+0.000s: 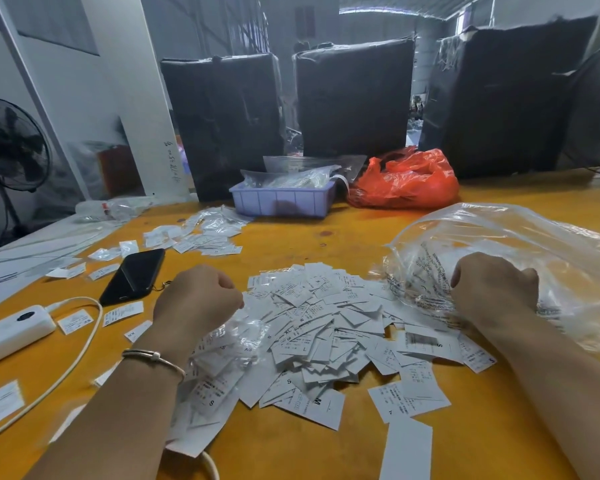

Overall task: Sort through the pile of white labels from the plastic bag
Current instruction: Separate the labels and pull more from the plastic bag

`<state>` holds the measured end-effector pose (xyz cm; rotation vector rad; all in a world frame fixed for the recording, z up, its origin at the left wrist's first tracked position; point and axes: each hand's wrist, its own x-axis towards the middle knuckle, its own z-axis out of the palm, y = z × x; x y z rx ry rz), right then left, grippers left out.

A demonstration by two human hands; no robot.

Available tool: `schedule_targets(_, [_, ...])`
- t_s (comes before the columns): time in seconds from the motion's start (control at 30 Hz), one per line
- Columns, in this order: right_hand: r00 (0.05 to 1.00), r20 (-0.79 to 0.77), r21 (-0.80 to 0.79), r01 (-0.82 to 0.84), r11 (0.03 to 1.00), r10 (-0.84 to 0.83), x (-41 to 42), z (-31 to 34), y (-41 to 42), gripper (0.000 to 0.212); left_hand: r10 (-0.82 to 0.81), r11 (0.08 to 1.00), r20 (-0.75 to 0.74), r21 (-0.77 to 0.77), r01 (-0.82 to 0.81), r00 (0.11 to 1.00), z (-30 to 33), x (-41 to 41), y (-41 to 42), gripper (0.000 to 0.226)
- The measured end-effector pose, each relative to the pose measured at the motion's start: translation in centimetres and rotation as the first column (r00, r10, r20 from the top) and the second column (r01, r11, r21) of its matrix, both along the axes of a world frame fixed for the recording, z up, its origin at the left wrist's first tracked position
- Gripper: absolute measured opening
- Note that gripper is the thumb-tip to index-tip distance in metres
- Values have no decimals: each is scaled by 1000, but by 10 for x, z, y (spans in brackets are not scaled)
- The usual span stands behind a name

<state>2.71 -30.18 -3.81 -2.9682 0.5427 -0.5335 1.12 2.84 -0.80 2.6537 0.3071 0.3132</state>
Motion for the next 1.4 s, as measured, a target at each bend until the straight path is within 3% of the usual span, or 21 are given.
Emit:
schedule_targets(0.23, [999,-20,-18,46,999,-47,0,2,2,31,-143,977,139,-139,163,980,-5,-2,-15,19])
schedule_targets(0.37, [999,12,-45,46,998,-45,2,2,-1,11,-218,960,154,-141,240,964,-11,-3,-26,20])
schedule_targets(0.5, [996,71,-20,53,998,-52,2,3,-3,11,-268,946,139,-148,287,953,-16,-5,-33,20])
schedule_targets(0.63, [998,10,-19,60,998,-60,2,2,-5,12,-292,943,128,-126,307,948,-15,-6,-34,20])
schedule_targets(0.77, [997,44,-37,69,997,-67,3,1,-3,8,-304,939,124,-126,319,944,-16,-7,-37,21])
schedule_targets(0.9, [967,254,47,9,999,-20,5,-3,-3,17,-309,936,126,-137,325,943,-16,-8,-38,22])
schedule_targets(1.03, [815,579,234,-164,958,-2,2,2,3,16,-316,933,137,-132,333,939,-14,-10,-39,22])
schedule_targets(1.13, [736,665,540,-361,760,-123,-5,11,15,19,-327,929,146,-133,346,934,-14,-10,-39,21])
schedule_targets(1.17, [744,649,651,-436,621,-157,-8,14,21,20,-335,926,152,-130,355,930,-14,-10,-39,20])
schedule_targets(1.23, [811,573,809,-534,246,-123,-17,20,36,19,-359,911,172,-151,385,917,-14,-10,-38,18])
schedule_targets(1.3, [855,506,862,-507,-23,116,-22,21,48,16,-398,863,206,-248,441,894,-12,-10,-39,10])
schedule_targets(1.4, [716,454,888,-409,-208,530,-28,16,61,13,-519,690,185,-486,537,835,-9,-14,-43,35])
